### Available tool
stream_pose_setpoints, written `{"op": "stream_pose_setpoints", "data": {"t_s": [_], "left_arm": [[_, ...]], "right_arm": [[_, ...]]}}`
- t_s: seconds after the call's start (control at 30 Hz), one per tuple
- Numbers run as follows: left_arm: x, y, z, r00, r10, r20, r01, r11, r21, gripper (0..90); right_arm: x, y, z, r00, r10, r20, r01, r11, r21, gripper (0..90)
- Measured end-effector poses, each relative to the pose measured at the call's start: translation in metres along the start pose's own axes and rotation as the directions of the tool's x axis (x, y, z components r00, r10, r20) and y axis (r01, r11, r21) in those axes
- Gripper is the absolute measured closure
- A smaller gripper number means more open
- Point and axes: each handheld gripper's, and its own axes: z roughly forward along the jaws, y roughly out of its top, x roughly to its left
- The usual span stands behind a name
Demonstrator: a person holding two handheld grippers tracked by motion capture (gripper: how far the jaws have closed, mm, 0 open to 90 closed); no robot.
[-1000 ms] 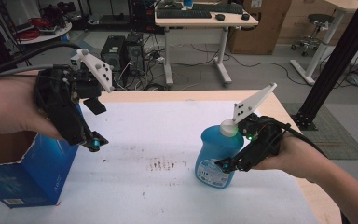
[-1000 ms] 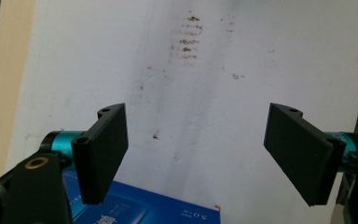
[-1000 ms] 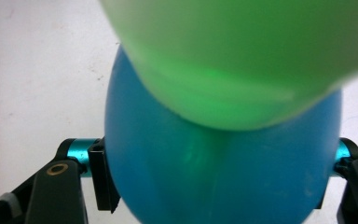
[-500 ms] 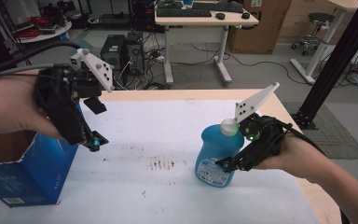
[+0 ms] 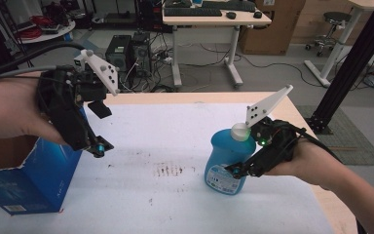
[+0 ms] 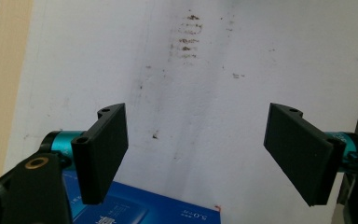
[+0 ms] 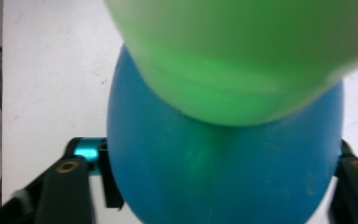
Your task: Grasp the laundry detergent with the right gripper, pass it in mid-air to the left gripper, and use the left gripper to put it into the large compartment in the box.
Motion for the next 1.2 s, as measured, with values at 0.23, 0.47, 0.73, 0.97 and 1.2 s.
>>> {"op": "stream_pose_setpoints", "data": {"t_s": [0.23, 0.47, 0.73, 0.97, 1.2], "left_arm": [[0.0, 0.0, 0.0, 1.0, -0.003, 0.002, 0.003, 1.0, 0.0, 21.9], [0.0, 0.0, 0.0, 1.0, -0.001, 0.002, 0.001, 1.0, 0.003, 21.9], [0.0, 0.0, 0.0, 1.0, 0.003, 0.004, -0.003, 1.0, 0.008, 21.9], [0.0, 0.0, 0.001, 1.0, 0.0, 0.004, 0.0, 1.0, 0.005, 21.9], [0.0, 0.001, 0.001, 1.0, 0.003, 0.008, -0.003, 1.0, 0.004, 21.9]], "right_arm": [[0.0, 0.0, 0.001, 1.0, 0.001, 0.002, -0.001, 1.0, -0.005, 32.6], [0.0, -0.002, 0.002, 1.0, -0.001, 0.006, 0.001, 1.0, -0.012, 35.0], [0.0, -0.005, 0.003, 0.9997, 0.001, 0.023, 0.0, 1.0, -0.02, 39.0], [0.001, -0.008, 0.004, 0.9987, -0.013, 0.05, 0.015, 0.999, -0.036, 41.8], [0.003, -0.011, 0.003, 0.9956, -0.031, 0.088, 0.037, 0.997, -0.073, 45.2]]}}
